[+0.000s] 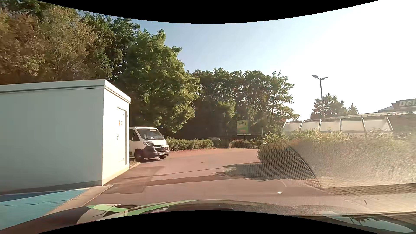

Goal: Follow the waypoints while adhering to traffic rules and regulations

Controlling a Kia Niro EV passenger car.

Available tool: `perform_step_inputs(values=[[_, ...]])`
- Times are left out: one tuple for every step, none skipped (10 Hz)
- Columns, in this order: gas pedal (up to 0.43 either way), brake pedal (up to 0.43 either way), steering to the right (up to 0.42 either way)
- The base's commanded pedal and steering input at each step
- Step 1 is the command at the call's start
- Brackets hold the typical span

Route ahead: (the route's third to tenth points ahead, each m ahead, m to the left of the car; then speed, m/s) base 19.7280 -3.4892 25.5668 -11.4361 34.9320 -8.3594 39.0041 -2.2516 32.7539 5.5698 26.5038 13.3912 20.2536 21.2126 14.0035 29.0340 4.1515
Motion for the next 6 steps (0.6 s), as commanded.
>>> perform_step_inputs(values=[[0.000,0.000,0.028],[0.000,0.000,0.026],[0.000,0.000,0.022],[0.000,0.000,0.016],[0.000,0.000,0.007],[0.000,0.000,0.002]])
